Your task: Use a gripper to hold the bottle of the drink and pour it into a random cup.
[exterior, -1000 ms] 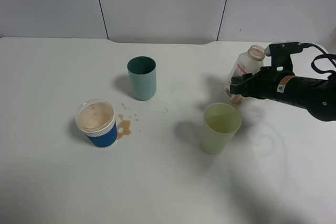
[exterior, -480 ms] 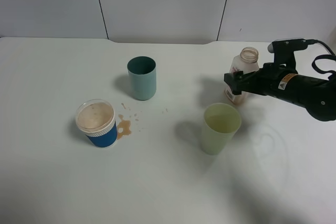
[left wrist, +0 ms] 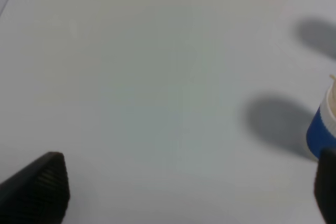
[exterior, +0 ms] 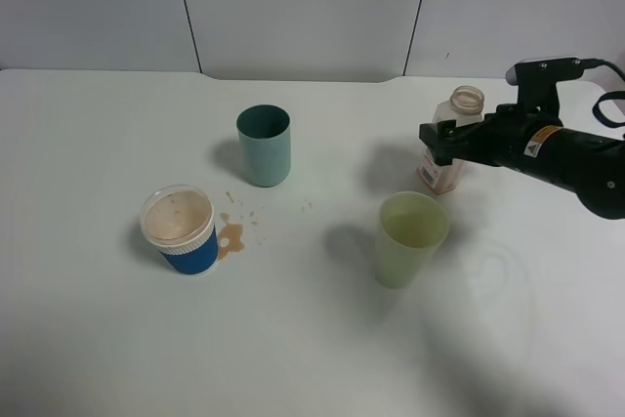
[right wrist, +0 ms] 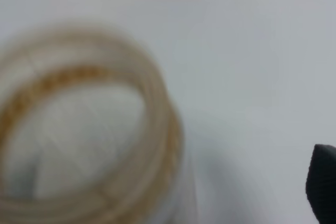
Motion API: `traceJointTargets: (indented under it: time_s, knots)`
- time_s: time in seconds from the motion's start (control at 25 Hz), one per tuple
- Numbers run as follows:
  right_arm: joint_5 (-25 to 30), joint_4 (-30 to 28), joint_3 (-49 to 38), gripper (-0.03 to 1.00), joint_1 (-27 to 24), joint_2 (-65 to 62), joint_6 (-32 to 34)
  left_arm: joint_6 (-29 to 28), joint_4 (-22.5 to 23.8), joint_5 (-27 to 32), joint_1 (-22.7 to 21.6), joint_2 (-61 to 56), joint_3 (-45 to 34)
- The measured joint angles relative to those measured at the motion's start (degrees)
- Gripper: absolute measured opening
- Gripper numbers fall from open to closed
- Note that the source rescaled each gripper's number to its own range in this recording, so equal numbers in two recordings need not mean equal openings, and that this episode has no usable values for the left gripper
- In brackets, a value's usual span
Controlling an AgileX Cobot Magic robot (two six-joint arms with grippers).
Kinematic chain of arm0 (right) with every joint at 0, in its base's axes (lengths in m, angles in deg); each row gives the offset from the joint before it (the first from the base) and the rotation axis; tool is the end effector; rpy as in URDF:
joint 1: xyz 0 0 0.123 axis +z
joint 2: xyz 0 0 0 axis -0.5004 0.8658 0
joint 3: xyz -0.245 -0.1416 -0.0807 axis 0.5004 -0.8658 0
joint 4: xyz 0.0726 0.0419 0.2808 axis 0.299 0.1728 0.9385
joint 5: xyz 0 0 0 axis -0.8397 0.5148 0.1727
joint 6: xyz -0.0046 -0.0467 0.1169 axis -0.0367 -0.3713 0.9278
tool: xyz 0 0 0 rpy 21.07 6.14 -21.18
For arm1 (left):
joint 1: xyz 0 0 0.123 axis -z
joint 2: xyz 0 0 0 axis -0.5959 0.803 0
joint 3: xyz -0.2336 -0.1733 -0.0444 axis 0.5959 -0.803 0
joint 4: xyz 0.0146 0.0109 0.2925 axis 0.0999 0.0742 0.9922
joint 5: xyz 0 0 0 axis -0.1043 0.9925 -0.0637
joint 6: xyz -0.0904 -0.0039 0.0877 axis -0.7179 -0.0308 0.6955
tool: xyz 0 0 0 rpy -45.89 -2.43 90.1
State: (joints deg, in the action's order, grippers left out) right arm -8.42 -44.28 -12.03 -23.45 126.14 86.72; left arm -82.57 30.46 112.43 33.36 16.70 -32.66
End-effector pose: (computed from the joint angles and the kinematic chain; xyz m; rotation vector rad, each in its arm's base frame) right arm 0.3354 0.0610 0.0844 -0.2702 1.9633 0.2225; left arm 0.0547 0.0025 0.2835 -0.0757 2.0401 0.0173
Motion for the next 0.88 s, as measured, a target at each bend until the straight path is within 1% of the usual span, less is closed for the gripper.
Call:
traceJointTargets:
  time_s: [0.24, 0.44, 0.64, 0.88]
  knots:
    - [3.65, 0.12, -0.12, 1.00, 0.00, -10.62, 0.00, 0.00, 0.00, 0.00, 0.00, 0.00, 0.00]
    - [7.45, 1.62, -0.15, 1.00, 0.00, -21.65, -0.07, 0.00, 0.00, 0.00, 0.00, 0.00, 0.00]
    - [14.39, 2.76, -0.15, 1.00, 0.00, -31.93, -4.18, 0.00, 0.00, 0.00, 0.00, 0.00, 0.00]
    - [26.08, 3.95, -0.15, 1.00, 0.00, -44.01, -10.65, 0.00, 0.00, 0.00, 0.00, 0.00, 0.00]
